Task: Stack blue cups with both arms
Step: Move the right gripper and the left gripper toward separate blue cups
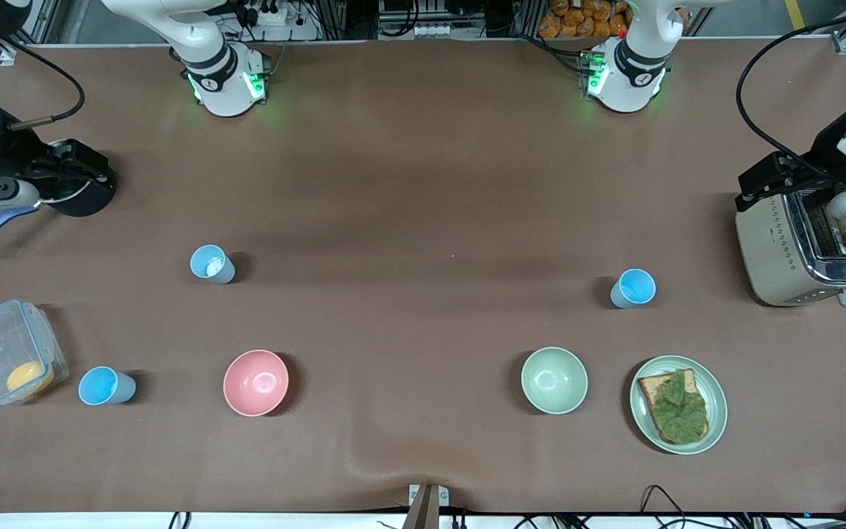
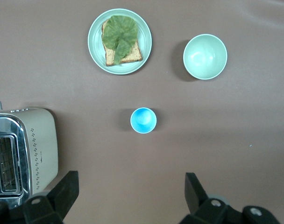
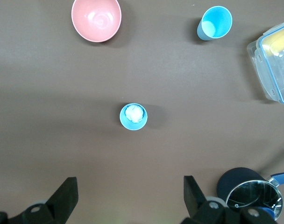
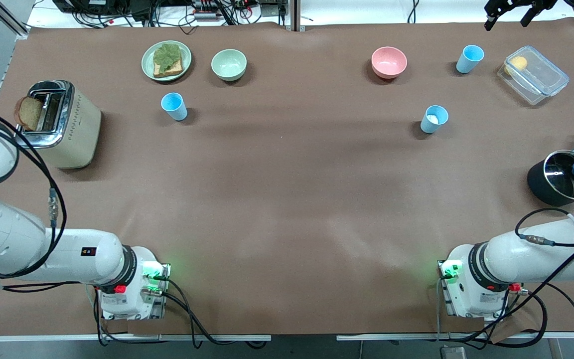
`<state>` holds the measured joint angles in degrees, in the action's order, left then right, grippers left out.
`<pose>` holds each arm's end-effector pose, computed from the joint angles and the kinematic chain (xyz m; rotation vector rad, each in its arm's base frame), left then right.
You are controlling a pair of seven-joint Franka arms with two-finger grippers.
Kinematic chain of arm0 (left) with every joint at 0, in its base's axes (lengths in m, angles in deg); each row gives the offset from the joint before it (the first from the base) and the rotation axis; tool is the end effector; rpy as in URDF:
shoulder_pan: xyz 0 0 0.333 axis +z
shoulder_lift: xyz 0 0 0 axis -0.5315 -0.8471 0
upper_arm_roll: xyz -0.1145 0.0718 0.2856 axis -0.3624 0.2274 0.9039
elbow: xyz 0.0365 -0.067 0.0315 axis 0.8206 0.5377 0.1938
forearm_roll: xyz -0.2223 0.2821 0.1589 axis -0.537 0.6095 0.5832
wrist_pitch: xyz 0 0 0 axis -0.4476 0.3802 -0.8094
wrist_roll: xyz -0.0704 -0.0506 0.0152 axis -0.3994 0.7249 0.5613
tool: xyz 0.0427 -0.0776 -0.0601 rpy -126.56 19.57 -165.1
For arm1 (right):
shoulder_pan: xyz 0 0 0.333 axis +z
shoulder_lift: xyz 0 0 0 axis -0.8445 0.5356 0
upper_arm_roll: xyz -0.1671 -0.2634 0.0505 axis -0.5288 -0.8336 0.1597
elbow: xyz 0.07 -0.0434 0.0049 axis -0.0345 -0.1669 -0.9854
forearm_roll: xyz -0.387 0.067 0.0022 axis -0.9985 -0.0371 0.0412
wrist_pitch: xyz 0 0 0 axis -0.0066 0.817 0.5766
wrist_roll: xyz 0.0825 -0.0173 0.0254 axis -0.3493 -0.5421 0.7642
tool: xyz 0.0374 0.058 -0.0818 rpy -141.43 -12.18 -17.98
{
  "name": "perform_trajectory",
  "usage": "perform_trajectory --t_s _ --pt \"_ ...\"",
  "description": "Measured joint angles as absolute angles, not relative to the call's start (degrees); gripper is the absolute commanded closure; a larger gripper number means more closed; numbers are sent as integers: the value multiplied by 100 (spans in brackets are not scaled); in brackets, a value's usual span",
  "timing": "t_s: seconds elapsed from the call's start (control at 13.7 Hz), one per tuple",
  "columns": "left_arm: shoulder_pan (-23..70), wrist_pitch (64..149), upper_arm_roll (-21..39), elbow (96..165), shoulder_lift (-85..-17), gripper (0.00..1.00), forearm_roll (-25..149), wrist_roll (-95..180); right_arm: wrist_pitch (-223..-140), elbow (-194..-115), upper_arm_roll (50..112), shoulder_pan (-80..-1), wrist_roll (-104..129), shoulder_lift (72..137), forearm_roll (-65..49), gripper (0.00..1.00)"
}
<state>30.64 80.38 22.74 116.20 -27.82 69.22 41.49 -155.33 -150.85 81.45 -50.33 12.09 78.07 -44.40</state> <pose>0.5671 -0.0590 0.6380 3.0962 -0.0022 0.0671 0.5354 0.0209 0.6054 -3.1148 -0.1837 0.0980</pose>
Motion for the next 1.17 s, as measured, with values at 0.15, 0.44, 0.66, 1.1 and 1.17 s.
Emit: perform_trajectory --t_s 0.15,0.44,0.66,1.1,1.17 --pt "3053 8021 2257 11620 -2782 0 6922 4131 -15506 -15085 8146 -5039 1209 7790 -4440 0" --pt "3049 8005 2247 11620 -2781 0 6922 4007 -15505 -15100 8147 -5046 1208 7785 -4440 0" --pt "3037 7993 2245 11620 -2782 0 6922 4007 -15502 -15104 8152 -5046 1207 7784 -4438 0" --pt "3066 7939 2267 11688 -2984 0 6922 4007 -15500 -15115 8137 -5061 1207 7783 -4354 0" --pt "3066 7939 2269 11713 -3134 0 6922 4007 -15500 -15118 8135 -5061 1207 7782 -4339 0"
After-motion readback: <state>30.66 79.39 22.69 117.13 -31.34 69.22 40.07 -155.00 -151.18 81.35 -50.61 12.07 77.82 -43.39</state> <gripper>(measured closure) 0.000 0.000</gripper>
